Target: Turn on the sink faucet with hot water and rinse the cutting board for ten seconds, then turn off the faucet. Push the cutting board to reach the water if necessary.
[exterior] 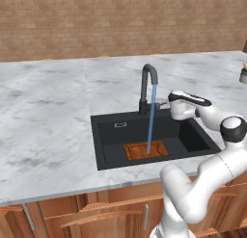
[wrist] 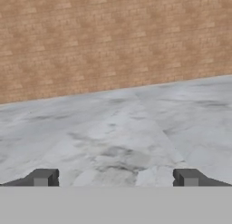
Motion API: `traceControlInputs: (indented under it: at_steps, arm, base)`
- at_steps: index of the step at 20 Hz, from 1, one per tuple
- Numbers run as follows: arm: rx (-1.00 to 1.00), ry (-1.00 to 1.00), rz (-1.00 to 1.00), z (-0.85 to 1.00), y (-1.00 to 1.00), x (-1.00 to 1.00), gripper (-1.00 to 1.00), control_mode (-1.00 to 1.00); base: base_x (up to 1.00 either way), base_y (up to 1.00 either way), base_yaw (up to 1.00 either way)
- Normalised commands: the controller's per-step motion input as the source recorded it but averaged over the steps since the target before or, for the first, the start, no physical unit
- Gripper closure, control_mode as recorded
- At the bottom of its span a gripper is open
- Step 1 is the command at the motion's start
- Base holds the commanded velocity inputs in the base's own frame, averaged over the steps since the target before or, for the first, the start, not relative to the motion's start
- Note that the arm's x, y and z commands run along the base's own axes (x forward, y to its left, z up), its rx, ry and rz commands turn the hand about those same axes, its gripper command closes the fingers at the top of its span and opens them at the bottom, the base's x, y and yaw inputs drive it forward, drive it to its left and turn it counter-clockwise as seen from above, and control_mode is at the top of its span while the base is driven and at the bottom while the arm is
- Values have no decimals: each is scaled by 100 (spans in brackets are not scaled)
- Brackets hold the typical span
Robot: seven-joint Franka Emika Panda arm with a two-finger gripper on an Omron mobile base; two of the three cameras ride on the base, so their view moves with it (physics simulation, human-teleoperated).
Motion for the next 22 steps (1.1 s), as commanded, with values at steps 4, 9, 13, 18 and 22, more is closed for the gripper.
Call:
traceControlInputs:
  at_steps: [4, 9, 13, 18, 22]
  arm:
    - [4, 0, 3, 0, -35, -6, -100, -100]
    - [2, 0, 1, 0, -28, 0, -100, -100]
    - [0, 0, 0, -4, -11, 0, -100, -100]
    - [0, 0, 0, -15, 0, 0, -100, -100]
    - [0, 0, 0, -14, 0, 0, -100, -100]
  base:
    - [0, 0, 0]
    - [0, 0, 0]
    - [0, 0, 0]
    - [0, 0, 0]
    - [0, 0, 0]
